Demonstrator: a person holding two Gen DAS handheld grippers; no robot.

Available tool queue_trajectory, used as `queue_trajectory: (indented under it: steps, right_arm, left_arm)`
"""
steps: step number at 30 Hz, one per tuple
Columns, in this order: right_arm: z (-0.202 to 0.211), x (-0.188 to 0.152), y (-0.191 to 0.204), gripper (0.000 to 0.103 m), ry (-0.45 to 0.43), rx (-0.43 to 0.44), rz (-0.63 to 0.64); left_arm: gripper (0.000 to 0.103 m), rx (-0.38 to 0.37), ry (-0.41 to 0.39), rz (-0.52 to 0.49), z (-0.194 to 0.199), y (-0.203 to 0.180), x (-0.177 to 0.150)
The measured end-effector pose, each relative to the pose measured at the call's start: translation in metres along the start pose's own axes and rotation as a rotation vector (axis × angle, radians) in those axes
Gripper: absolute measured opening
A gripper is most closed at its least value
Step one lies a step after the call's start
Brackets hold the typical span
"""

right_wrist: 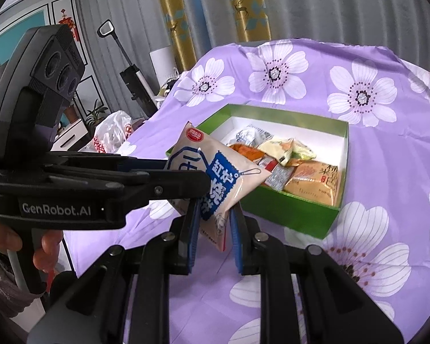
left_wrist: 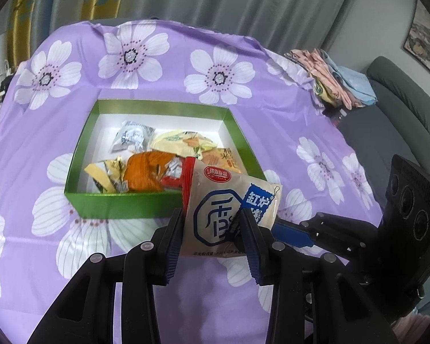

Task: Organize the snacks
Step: 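Carry the biscuit packet over the green box and lower it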

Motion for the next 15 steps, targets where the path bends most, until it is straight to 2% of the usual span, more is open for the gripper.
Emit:
queue_trajectory:
  steps: [7,15]
  right_arm:
    - [-0.01,0.015,-0.008,0.021,-0.015,0.002,0.003]
    - [-0.024,0.039,-0.028,0.021,-0.025,-0.019,0.02]
  left_arm:
    - [0.04,0.004,-0.004,0.002,-0.008,0.004,0.018]
    - [0.04,-0.029,-0.006,0.027,-0.027,0.013,0.046]
Point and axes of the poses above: each gripper's, at about its wrist camera, not at the fingertips, and z roughly against the way its jaws point, y to its left, x to its top, the point moved 8 cm from there along -z, roughly the way its jaws point, and after that the axes turned 1 degree about -z, right-handed, at the moved point
